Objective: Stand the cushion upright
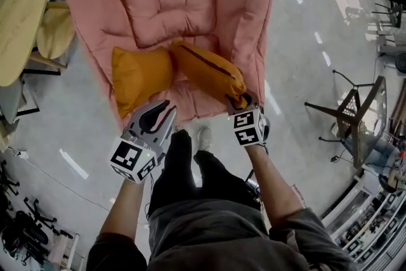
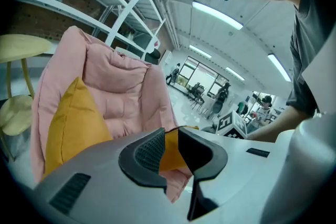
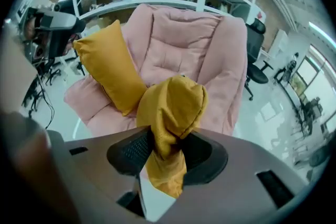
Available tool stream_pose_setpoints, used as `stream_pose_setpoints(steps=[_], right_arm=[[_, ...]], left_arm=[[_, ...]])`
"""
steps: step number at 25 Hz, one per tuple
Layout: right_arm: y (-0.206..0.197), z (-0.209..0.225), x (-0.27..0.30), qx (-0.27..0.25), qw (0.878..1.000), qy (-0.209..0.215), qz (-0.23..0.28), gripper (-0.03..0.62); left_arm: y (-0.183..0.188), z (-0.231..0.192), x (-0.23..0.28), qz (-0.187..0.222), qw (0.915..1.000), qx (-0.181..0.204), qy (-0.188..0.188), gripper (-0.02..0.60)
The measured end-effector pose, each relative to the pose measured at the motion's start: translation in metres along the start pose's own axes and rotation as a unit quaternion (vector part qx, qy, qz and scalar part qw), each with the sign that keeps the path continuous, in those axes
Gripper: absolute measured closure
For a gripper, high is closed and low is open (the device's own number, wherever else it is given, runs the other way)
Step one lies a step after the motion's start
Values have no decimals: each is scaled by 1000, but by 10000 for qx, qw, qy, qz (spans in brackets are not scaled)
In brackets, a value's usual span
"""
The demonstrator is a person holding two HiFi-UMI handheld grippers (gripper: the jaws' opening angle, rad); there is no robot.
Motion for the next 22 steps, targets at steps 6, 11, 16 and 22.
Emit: stream_pose_setpoints(steps=[6, 11, 16, 22], right_arm=[[69, 43, 7, -1652, 9853, 229, -366, 428], [125, 78, 33, -2545, 9657, 271, -430, 428], [175, 95, 72, -2848, 9579, 229, -288, 428], [223, 122, 122, -3035, 9528, 6, -62, 428]], left_arm=[[58, -14, -1, 358, 9993, 83, -40, 502], [90, -34, 1, 543, 9985, 71, -9, 502], [109, -54, 0, 623, 9980, 92, 8, 502], [127, -72, 1, 671, 9976, 138, 44, 502]])
Point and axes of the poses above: the fingertips, and each gripper's own axes: x forward along the fingers, z to its right, y out of its top, the point moved 1 cm from there along -x, backward along the fingers, and after that the axes turned 14 degrees about -x, right-handed, at the moved point
